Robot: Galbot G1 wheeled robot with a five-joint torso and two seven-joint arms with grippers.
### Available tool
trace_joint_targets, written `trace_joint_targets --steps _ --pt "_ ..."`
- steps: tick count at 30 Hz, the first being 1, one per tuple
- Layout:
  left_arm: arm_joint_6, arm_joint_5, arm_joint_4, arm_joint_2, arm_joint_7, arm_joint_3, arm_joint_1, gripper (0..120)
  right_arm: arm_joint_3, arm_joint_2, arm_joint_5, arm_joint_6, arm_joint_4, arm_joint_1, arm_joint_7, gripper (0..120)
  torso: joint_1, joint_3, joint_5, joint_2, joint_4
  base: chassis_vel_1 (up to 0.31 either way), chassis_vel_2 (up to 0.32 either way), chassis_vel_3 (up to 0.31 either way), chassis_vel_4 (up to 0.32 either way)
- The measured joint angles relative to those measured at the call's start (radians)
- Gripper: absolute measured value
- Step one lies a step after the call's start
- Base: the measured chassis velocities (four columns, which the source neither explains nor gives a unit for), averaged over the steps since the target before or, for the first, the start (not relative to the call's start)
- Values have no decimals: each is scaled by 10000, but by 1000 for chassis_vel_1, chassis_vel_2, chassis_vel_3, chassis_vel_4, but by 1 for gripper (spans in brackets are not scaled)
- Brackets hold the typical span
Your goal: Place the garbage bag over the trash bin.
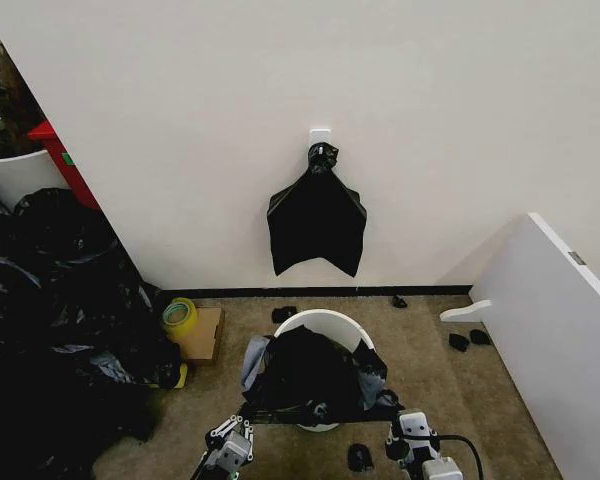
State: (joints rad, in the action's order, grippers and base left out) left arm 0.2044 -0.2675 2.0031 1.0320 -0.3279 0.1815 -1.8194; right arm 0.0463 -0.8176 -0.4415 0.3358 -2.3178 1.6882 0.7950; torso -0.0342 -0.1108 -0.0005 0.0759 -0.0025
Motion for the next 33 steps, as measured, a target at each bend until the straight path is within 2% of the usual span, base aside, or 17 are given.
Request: trace_joint_targets --steps 2,4,8,18,24,26,33 --pt "-103 214 78 -74 8 -33 0 0 -88 52 -192 313 -205 -2 -103 0 0 1 -1 0 0 0 0 0 0" --pt "-411 1052 206 -242 173 -222 72 0 -298 162 -504 1074 -336 -146 -333 0 0 0 -1 0 0 0 0 0 0" --pt "-634 1567 141 -223 275 -408 282 0 -411 188 -421 1142 98 -343 -675 0 -1 0 2 0 0 0 0 0 0" --pt "-855 1877 -518 165 423 -753 1124 0 -670 190 1180 -256 1747 -639 -2128 0 -1 0 0 0 0 0 0 0 0" --pt "-1080 2188 -745 172 661 -772 1542 0 -889 230 1679 -1240 2333 -692 -2963 0 -1 0 -1 0 -1 0 0 0 0" --pt "-1283 2403 -940 131 780 -828 1741 0 -960 230 1978 -1932 2782 -781 -3384 0 -1 0 0 0 0 0 0 0 0" --pt "-1425 2582 -1180 119 828 -982 1868 0 -1041 315 2621 -2617 3332 -682 -3880 0 -1 0 -2 0 0 0 0 0 0"
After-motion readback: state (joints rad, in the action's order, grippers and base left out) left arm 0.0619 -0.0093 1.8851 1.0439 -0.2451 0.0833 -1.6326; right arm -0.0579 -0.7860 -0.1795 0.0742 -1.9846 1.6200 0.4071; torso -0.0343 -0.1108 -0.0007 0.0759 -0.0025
